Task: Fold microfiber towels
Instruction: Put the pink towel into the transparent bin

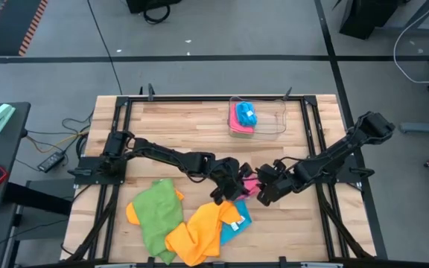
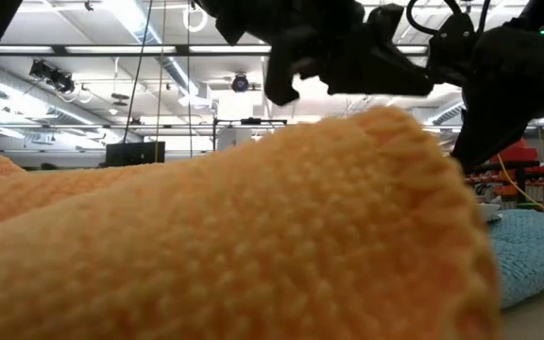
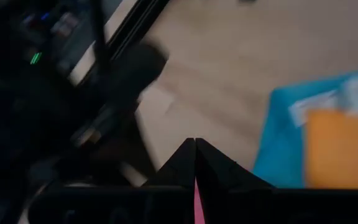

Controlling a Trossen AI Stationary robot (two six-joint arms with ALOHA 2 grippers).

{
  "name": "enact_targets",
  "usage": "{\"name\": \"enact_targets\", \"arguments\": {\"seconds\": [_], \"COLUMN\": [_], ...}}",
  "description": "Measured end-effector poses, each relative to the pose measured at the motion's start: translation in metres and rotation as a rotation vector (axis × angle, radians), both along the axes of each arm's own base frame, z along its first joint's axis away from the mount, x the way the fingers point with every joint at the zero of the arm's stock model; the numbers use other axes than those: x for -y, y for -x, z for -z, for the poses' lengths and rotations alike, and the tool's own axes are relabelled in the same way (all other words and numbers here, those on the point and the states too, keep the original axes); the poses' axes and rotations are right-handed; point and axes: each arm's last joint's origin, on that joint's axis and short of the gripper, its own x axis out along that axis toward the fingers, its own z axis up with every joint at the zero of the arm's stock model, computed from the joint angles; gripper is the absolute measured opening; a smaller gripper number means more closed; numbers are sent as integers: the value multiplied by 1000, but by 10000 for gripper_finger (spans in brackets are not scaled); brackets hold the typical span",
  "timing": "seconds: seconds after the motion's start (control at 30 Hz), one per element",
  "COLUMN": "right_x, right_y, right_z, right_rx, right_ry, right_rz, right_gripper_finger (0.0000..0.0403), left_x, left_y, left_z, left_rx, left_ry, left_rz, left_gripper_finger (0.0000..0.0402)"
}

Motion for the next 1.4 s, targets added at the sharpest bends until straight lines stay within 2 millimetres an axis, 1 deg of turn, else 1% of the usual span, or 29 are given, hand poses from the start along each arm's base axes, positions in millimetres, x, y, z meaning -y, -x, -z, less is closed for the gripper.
{"name": "enact_targets", "arguments": {"seconds": [0.07, 0.17, 0.23, 0.3, 0.4, 0.5, 0.67, 0.8, 0.9, 0.97, 1.07, 1.17, 1.23, 1.3, 1.4], "right_x": [0, 0, 0, 0, 6, 8, 6, 5, 6, 9, 17, 21, 22, 19, 10], "right_y": [0, 0, 0, 1, 2, 2, 0, -1, -1, -1, 2, 9, 15, 21, 26], "right_z": [0, 0, 0, 0, 1, 2, 1, 0, 0, 0, 2, 4, 6, 7, 7], "right_rx": [-2, -4, -2, -4, -27, -31, -9, 2, 1, -6, -40, -98, -159, -207, -232], "right_ry": [-3, -12, -15, 1, 35, 39, 32, 28, 31, 56, 109, 148, 160, 169, 196], "right_rz": [-2, 4, 7, 10, 46, 57, 43, 27, 27, 44, 99, 142, 141, 112, 14], "right_gripper_finger": [134, 134, 133, 131, 123, 114, 100, 94, 92, 91, 91, 91, 91, 91, 91], "left_x": [2, 4, 4, 4, 6, 8, 2, -5, -6, -3, 3, 5, 4, 2, -4], "left_y": [0, -1, -2, -1, 0, 3, 4, 5, 6, 8, 11, 16, 21, 27, 33], "left_z": [0, -1, -3, -2, -1, 1, 3, 5, 5, 5, 2, 2, 6, 12, 23], "left_rx": [17, 45, 63, 58, 31, -12, -78, -129, -158, -179, -229, -361, -481, -589, -678], "left_ry": [-61, -103, -128, -125, -48, -4, 89, 170, 222, 282, 419, 584, 649, 655, 542], "left_rz": [-16, -32, -75, -73, 12, 75, 68, 75, 120, 205, 339, 404, 380, 293, 99], "left_gripper_finger": [9, 6, 8, 15, 21, 14, 6, 19, 25, 23, 11, 6, 9, 18, 26]}}
